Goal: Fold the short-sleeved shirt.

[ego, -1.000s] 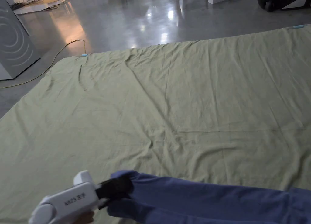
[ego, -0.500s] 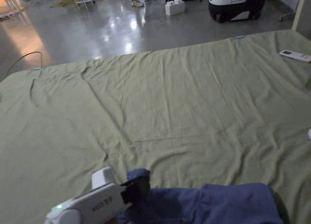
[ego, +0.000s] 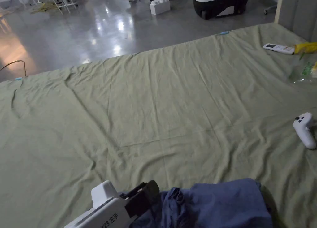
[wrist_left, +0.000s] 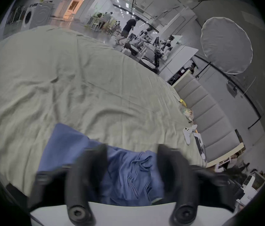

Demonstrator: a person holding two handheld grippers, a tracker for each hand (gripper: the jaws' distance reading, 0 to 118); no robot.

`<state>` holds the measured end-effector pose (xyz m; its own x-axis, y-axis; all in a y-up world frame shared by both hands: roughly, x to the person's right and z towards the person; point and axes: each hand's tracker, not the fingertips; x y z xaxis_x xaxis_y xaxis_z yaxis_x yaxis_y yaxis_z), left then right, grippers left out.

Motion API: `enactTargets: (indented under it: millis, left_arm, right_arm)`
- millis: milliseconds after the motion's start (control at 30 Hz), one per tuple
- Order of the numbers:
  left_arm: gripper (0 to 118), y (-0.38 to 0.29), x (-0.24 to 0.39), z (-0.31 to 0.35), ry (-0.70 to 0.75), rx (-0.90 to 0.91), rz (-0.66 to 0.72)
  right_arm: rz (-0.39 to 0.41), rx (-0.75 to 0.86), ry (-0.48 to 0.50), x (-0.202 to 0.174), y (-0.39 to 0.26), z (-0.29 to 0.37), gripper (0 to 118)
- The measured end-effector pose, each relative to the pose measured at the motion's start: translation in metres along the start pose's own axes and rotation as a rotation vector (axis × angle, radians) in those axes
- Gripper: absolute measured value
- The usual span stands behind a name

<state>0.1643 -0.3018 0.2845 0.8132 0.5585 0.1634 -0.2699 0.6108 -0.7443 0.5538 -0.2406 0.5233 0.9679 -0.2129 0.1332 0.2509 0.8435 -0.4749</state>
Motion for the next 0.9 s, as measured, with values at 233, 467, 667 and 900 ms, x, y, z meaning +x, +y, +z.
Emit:
enactTargets:
  millis: [233,467,667,900]
  left_arm:
    - [3,-0.069,0.002,-0.097,-0.049,-0.326,0.060]
    - [22,-0.037,-0.016,-0.050,-0.124,-0.133,0.016]
    - [87,0.016,-0.103,0.013,-0.055,-0.025,0.152]
    - [85,0.009,-0.159,-0.017,-0.100,-0.071,0.452]
  right_arm:
    - [-0.046,-0.011,0.023,-0.008,-0.001,0.004,0]
    - [-0.057,0.006,0.054,-0.017,0.005,-0.008,0]
    - [-0.037,-0.009,0.078,-0.024,0.004,-0.019,0]
    - [-0.051,-0.032,0.069,-0.024,0.000,-0.019,0]
